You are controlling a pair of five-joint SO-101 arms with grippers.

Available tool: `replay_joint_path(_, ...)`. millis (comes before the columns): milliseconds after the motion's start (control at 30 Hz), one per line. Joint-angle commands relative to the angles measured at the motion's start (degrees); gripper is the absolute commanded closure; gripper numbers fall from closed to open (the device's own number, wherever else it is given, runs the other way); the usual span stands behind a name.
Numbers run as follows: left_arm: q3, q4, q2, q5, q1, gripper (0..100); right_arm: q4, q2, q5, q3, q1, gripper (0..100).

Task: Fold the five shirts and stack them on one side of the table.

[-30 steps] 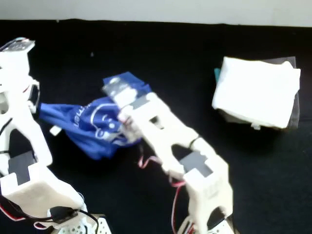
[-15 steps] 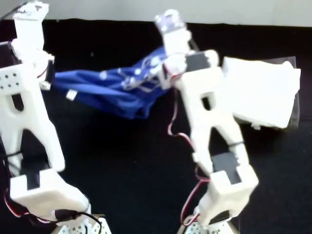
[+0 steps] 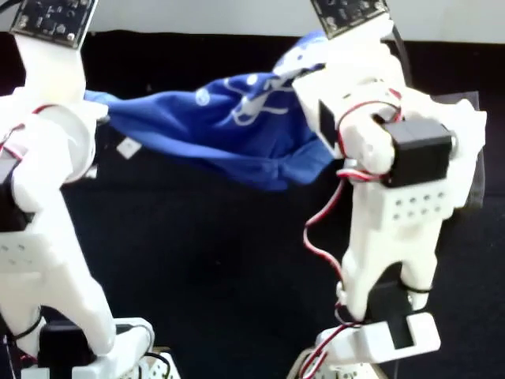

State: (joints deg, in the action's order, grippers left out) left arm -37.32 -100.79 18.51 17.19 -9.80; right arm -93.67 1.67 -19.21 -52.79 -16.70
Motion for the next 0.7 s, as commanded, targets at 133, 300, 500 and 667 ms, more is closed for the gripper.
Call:
replay_joint_path(133, 13.8, 1.0, -3.6, -0.5, -3.8, 99, 6.3, -13.2, -0.5, 10.5, -2.9, 95.6)
replay_joint_path(300, 23.0, 7.6, -7.4, -0.2, -11.1, 99, 11.0, -25.2, 4.7, 10.6, -4.5, 81.0)
replay_joint_path(500, 30.1, 16.4, -12.4, -0.1, -18.6, 99, -2.2, -27.1, 4.7, 0.9, -5.6, 80.7)
replay_joint_path(667, 30.7, 22.2, -17.8, -0.1, -21.2, 99, -7.5, -23.3, 0.4, 1.2, -8.6, 80.7)
